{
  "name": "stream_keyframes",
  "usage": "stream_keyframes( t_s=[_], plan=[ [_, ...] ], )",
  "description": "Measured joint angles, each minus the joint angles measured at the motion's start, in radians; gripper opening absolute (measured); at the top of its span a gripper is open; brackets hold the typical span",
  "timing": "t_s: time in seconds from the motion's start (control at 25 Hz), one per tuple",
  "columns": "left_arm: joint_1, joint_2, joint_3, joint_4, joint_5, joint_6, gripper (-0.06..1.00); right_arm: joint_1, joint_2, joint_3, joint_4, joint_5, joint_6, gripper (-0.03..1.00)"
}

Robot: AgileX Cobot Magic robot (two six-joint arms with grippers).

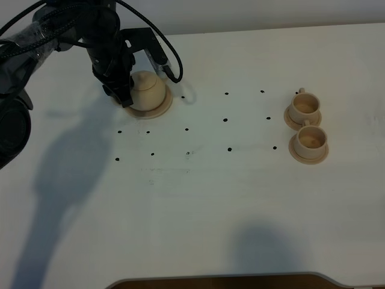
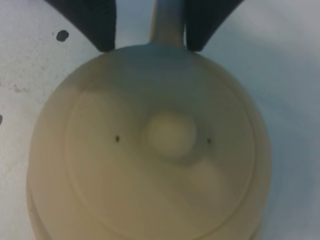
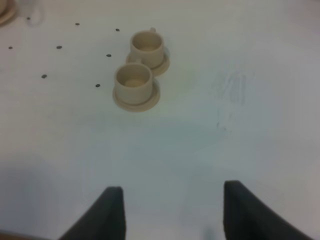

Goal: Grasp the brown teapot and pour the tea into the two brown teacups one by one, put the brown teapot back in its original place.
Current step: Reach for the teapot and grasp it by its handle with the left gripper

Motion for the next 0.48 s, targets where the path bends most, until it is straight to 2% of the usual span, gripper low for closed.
stream_keyframes(
  t_s=[0.32,0.48],
  plan=[
    [0.004,0.0,0.0,0.0,-0.02,0.026,0.16,0.0,0.0,0.0,0.0,0.0,0.0,0.44],
    [0.007,0.0,0.0,-0.008,-0.027,0.029,0.13,0.0,0.0,0.0,0.0,0.0,0.0,0.44]
  ],
)
